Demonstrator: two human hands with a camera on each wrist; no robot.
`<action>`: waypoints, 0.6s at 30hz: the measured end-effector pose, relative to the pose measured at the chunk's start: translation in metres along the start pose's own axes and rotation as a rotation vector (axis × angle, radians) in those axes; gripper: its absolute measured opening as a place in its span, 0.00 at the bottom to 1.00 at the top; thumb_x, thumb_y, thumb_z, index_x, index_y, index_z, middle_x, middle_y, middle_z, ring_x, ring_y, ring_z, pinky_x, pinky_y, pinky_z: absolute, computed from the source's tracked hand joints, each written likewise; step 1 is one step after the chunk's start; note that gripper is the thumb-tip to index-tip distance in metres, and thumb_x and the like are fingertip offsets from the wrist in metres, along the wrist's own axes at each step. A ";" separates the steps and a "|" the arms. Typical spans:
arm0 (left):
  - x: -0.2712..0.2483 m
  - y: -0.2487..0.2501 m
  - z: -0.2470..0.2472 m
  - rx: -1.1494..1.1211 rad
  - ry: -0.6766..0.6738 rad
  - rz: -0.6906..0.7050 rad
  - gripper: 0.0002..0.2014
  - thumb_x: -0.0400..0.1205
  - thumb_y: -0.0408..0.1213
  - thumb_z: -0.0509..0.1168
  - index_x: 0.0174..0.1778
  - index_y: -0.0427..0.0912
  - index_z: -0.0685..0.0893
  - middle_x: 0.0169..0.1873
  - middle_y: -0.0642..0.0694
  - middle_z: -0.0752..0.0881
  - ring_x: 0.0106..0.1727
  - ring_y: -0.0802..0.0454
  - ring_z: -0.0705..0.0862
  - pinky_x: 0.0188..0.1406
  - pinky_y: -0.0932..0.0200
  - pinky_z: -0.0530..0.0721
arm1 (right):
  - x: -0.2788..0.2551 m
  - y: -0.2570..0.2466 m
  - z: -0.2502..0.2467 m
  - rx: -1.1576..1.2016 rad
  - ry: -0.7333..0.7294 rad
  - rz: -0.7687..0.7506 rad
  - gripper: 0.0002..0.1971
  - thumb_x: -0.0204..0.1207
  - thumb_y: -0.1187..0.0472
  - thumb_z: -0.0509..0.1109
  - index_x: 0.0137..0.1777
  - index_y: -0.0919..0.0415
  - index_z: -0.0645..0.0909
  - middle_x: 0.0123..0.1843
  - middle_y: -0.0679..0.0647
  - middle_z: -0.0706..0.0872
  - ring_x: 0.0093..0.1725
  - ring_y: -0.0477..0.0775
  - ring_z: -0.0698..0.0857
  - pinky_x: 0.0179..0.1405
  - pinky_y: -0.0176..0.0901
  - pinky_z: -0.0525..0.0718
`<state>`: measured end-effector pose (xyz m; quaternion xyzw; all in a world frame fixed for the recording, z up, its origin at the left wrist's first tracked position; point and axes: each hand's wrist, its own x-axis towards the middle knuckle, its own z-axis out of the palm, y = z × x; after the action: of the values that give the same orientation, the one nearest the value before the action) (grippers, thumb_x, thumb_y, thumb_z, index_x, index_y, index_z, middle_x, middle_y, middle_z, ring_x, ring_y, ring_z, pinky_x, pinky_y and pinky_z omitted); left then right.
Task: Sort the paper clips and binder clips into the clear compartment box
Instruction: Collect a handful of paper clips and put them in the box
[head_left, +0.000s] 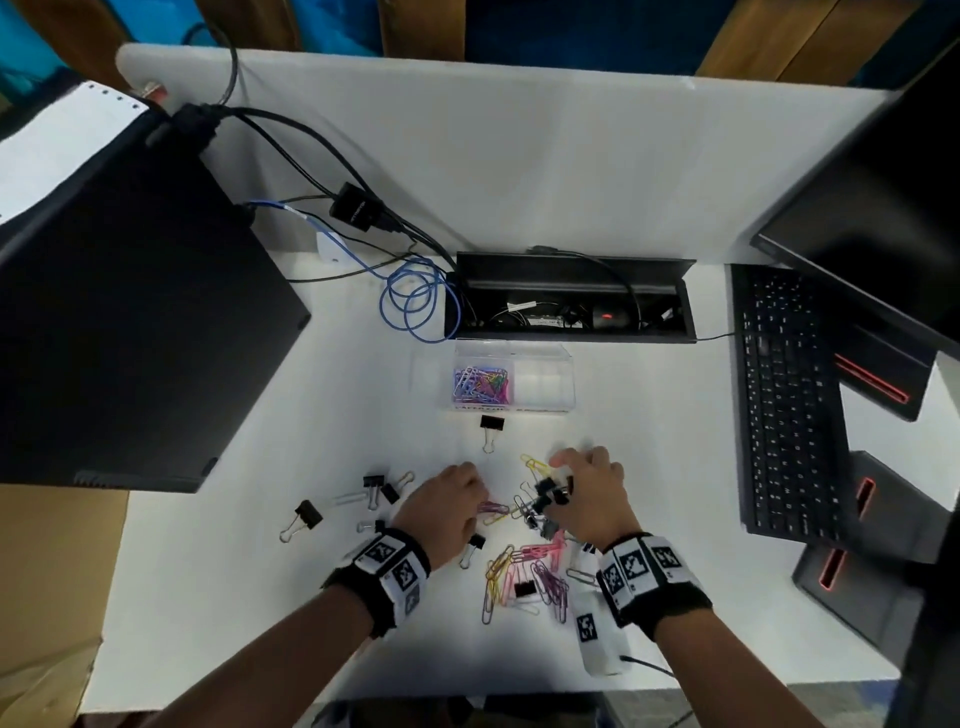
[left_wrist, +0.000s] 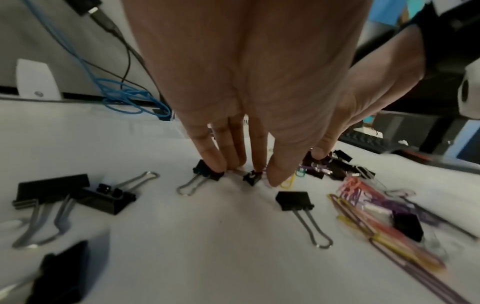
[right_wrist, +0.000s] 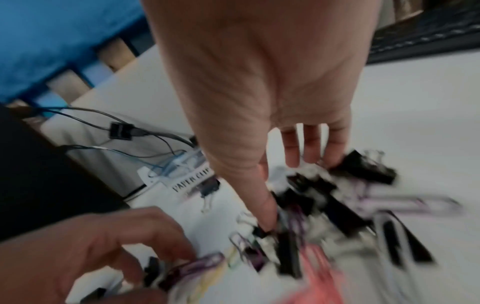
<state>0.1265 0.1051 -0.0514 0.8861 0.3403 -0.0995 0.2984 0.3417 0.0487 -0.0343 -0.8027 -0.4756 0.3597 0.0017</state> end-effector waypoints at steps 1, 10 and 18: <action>-0.001 -0.001 0.002 0.046 0.015 -0.014 0.11 0.77 0.34 0.63 0.54 0.42 0.81 0.57 0.46 0.75 0.55 0.48 0.78 0.52 0.50 0.84 | -0.002 0.004 0.004 0.037 0.017 -0.021 0.24 0.67 0.58 0.75 0.64 0.48 0.78 0.59 0.52 0.69 0.61 0.61 0.72 0.63 0.50 0.76; -0.002 -0.002 -0.005 0.043 0.033 -0.037 0.13 0.80 0.43 0.62 0.58 0.43 0.79 0.55 0.46 0.77 0.55 0.48 0.78 0.54 0.51 0.82 | 0.003 -0.014 0.012 0.170 0.177 -0.069 0.17 0.73 0.50 0.71 0.61 0.51 0.82 0.52 0.49 0.83 0.55 0.55 0.83 0.59 0.53 0.81; 0.009 0.016 0.014 -0.038 -0.006 -0.122 0.06 0.79 0.30 0.63 0.50 0.41 0.79 0.52 0.44 0.78 0.53 0.46 0.78 0.52 0.48 0.82 | 0.027 -0.035 0.014 0.059 0.065 -0.021 0.06 0.75 0.56 0.69 0.48 0.56 0.84 0.51 0.55 0.85 0.53 0.58 0.85 0.54 0.50 0.86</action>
<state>0.1441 0.0924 -0.0582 0.8577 0.3946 -0.1139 0.3094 0.3143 0.0843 -0.0484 -0.8085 -0.4731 0.3471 0.0447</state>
